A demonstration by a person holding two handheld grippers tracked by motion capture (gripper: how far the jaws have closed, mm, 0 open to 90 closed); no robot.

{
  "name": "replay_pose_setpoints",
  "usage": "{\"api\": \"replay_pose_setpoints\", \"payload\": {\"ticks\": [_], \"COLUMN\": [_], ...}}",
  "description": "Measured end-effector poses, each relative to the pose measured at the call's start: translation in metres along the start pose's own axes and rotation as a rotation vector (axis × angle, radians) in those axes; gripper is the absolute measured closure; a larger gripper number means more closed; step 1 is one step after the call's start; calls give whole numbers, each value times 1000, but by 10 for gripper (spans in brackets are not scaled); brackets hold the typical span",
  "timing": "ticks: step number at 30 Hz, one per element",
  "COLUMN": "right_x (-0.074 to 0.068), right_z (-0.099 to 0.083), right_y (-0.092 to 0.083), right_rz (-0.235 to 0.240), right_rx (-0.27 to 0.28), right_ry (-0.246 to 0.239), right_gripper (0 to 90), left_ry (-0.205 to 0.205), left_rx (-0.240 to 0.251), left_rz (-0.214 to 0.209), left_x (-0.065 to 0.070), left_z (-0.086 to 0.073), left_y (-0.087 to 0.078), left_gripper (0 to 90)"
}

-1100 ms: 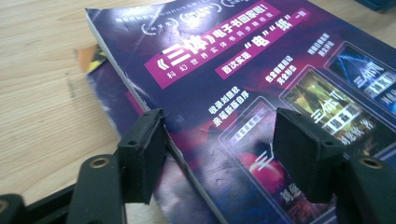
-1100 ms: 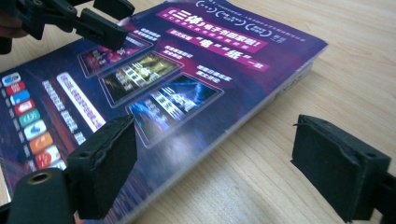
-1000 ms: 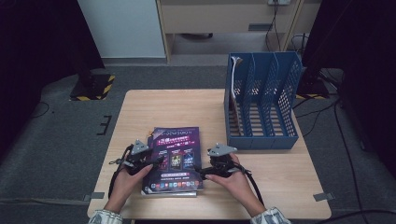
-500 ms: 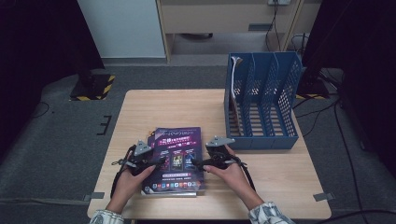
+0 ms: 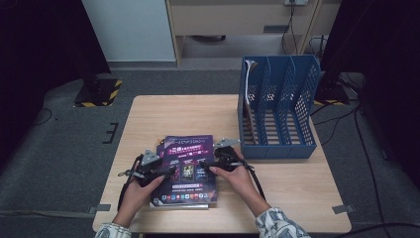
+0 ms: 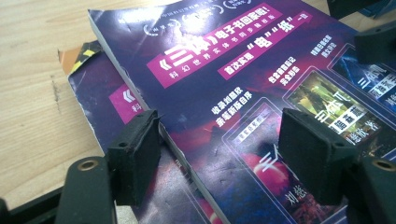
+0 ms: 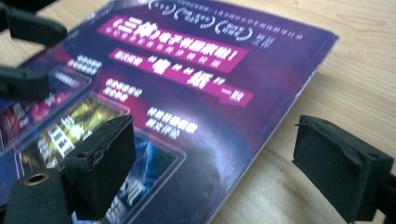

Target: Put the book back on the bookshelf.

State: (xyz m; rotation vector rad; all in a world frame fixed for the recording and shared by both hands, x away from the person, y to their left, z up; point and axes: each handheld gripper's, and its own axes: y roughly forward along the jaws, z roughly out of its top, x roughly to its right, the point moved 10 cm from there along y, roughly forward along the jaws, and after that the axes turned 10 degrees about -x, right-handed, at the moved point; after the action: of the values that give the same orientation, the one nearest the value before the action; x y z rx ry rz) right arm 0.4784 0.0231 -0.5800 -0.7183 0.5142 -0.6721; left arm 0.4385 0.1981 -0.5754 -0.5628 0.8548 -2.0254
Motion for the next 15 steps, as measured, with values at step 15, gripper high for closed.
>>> {"api": "replay_pose_setpoints", "payload": {"ticks": [15], "right_x": [0], "right_z": [1], "right_y": [18], "right_rz": [97], "right_rx": [-1], "right_ry": [99], "right_gripper": [90], "left_ry": [-4], "left_rx": [7], "left_rz": [20], "left_x": [0], "left_z": [-1], "left_y": [-1], "left_gripper": [281]}}
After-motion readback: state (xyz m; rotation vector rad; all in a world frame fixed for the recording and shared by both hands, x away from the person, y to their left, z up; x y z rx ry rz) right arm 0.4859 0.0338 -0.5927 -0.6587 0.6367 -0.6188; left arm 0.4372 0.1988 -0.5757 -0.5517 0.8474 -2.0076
